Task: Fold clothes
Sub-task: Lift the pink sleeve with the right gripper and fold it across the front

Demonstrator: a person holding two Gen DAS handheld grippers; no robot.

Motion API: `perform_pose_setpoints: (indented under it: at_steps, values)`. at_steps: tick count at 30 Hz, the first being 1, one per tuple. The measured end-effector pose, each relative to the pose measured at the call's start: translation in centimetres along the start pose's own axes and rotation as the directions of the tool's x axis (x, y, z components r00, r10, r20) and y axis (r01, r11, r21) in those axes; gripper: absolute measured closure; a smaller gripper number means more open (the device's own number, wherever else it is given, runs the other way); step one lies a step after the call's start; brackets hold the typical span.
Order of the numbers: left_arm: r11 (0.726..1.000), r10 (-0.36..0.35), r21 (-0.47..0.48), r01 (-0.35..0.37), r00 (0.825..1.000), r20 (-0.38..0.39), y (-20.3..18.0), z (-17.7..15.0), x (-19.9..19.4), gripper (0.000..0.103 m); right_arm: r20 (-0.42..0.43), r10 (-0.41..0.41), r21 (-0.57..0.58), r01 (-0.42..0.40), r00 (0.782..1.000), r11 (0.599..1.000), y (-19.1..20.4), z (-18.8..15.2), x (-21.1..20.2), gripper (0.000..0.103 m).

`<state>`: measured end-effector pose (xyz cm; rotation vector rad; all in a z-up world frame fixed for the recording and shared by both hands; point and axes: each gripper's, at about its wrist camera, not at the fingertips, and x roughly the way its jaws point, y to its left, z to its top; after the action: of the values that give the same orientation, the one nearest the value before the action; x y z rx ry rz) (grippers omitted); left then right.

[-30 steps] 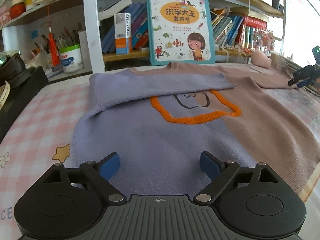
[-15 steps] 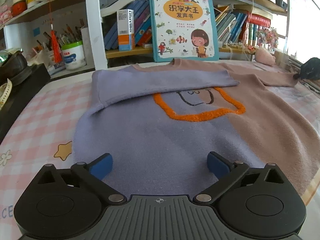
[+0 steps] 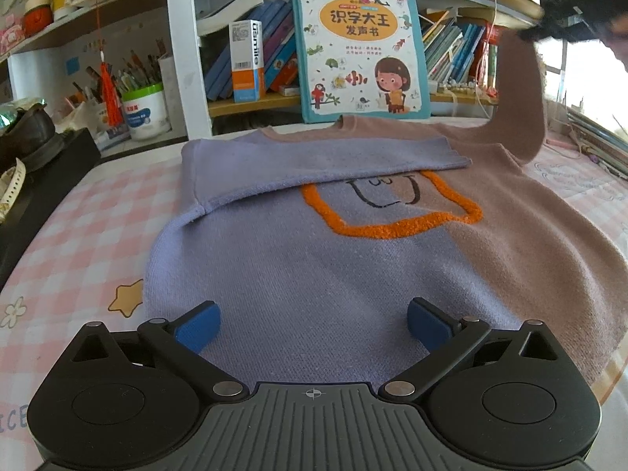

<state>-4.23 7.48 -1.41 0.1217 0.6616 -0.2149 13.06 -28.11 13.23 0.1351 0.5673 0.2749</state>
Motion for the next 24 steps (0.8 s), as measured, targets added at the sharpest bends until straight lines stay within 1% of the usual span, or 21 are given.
perform_pose_setpoints:
  at_steps: [3, 6, 10, 13, 18, 21, 24]
  values:
    - [1.0, 0.008, 0.008, -0.008, 1.0, 0.002, -0.2, 0.0, -0.1, 0.0, -0.007, 0.075, -0.066, -0.076, 0.997, 0.995, 4.8, 0.7, 1.2, 0.094]
    - [0.999, 0.027, 0.029, -0.027, 1.0, 0.009, -0.6, 0.0, -0.2, 0.0, -0.022, 0.148, -0.116, -0.149, 0.989, 0.982, 9.2, 1.2, 2.4, 0.094]
    - [0.997, 0.054, 0.062, -0.055, 0.998, 0.025, -1.2, -0.1, -0.4, 0.0, -0.048, 0.245, -0.152, -0.249, 0.968, 0.957, 14.2, 1.5, 4.0, 0.094]
    - [0.995, 0.067, 0.078, -0.07, 0.997, 0.037, -1.4, -0.1, -0.6, 0.0, -0.07, 0.295, -0.187, -0.303, 0.953, 0.934, 17.6, 1.3, 4.9, 0.094]
    - [0.995, 0.069, 0.068, -0.072, 0.996, 0.05, -1.3, -0.1, -0.9, 0.0, -0.125, 0.333, -0.229, -0.354, 0.935, 0.907, 21.8, 0.4, 6.9, 0.094]
    - [0.996, 0.068, 0.053, -0.071, 0.996, 0.055, -1.0, -0.1, -1.0, 0.0, -0.163, 0.334, -0.242, -0.366, 0.928, 0.899, 23.2, -0.5, 8.4, 0.094]
    - [0.997, 0.065, 0.04, -0.067, 0.996, 0.055, -0.8, -0.1, -1.0, 0.0, -0.2, 0.318, -0.251, -0.362, 0.927, 0.898, 24.0, -1.5, 9.8, 0.094]
